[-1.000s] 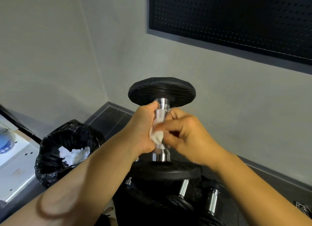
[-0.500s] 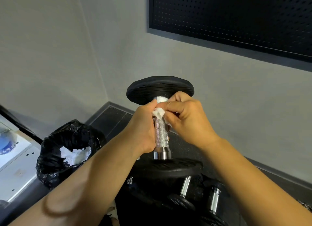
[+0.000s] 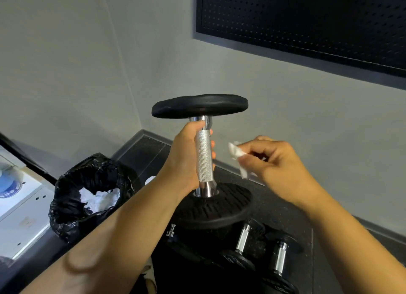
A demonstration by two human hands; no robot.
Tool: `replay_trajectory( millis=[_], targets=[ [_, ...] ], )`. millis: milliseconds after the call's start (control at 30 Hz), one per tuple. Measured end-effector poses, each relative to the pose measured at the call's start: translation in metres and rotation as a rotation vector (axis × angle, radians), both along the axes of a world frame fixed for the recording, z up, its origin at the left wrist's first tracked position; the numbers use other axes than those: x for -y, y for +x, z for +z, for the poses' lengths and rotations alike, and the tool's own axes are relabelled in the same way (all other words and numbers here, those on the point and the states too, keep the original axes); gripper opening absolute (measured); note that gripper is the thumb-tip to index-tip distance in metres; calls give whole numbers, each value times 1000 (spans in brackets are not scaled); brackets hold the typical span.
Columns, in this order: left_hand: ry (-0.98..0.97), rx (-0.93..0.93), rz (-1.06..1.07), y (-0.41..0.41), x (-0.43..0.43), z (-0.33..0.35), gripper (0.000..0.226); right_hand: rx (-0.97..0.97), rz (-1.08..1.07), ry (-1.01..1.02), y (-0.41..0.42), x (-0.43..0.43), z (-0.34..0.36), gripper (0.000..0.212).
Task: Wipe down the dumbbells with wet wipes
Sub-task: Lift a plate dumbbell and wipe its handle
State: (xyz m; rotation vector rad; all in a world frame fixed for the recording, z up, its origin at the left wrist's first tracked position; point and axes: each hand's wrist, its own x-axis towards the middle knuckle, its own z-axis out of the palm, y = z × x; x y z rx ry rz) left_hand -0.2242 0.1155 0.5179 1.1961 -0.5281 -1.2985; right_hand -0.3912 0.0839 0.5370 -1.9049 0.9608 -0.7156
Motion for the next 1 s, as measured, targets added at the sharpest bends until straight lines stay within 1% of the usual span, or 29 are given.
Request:
replay_trajectory(
  millis=[67,133,200,300,367,467,533,600,667,800,933,1000],
  targets=[
    [-39,63,47,-1,-2,-3,11,-95,-54,-15,-5,0,-11,21],
    [-58,141,129,1,-4,-11,14,-172,-58,-60,-3,-8,-21,13],
    [-98,240,199,0,-5,-16,11,-242,24,-156,6,-25,-27,7],
    [-159,314,255,-1,-7,-18,13,-458,177,-313,23,-49,-30,14],
    [-207,347,250,0,-9,-18,16,-521,188,-347,31,-51,-33,14],
    [-240,372,249,4,-13,-20,19,-547,151,-332,37,-38,-41,9],
    [-219,373,230,6,-16,-20,31,-558,135,-329,42,-27,-48,10],
    [-207,359,205,7,-18,-19,40,-571,162,-290,48,-15,-53,9],
    [-215,345,189,7,-21,-18,43,-593,197,-218,56,-1,-55,5],
    [-228,353,216,7,-24,-16,41,-589,169,-176,67,13,-55,20],
    [-233,384,296,7,-24,-14,36,-603,126,-170,61,-4,-46,10],
    [-230,404,324,5,-24,-14,33,-619,115,-193,55,-23,-37,15]
  ],
)
